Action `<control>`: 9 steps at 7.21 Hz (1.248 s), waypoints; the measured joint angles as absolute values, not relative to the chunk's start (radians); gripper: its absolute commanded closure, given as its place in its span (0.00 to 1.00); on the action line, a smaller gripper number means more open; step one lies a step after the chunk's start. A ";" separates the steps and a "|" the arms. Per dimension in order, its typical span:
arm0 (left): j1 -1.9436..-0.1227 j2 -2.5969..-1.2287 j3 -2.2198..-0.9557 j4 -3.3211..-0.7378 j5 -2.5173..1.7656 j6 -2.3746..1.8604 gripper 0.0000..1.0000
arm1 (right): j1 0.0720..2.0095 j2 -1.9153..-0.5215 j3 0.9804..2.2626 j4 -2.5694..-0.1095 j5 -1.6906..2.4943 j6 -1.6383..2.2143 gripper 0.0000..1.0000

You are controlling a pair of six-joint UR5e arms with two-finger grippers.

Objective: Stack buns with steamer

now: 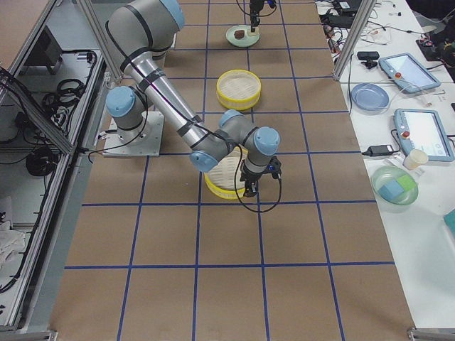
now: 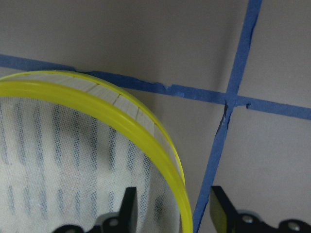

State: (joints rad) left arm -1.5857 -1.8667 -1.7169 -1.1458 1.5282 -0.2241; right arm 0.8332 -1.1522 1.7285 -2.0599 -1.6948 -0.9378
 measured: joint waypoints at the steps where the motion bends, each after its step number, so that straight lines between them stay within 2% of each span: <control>1: -1.653 -1.853 -1.705 -1.148 1.530 -0.317 1.00 | 0.833 -1.152 1.728 -2.059 -1.697 -0.949 1.00; 6: -2.034 -1.928 -1.587 -1.126 1.572 -0.669 1.00 | 0.835 -1.212 1.717 -2.035 -1.696 -0.950 1.00; 7: -2.068 -1.966 -1.576 -1.092 1.555 -0.712 0.66 | 0.838 -1.243 1.714 -2.018 -1.693 -0.945 1.00; 8: -2.086 -2.004 -1.573 -1.051 1.537 -0.738 0.28 | 0.845 -1.272 1.712 -2.009 -1.689 -0.940 1.00; 9: -2.103 -2.036 -1.571 -1.021 1.528 -0.751 0.08 | 0.859 -1.296 1.710 -1.994 -1.687 -0.930 1.00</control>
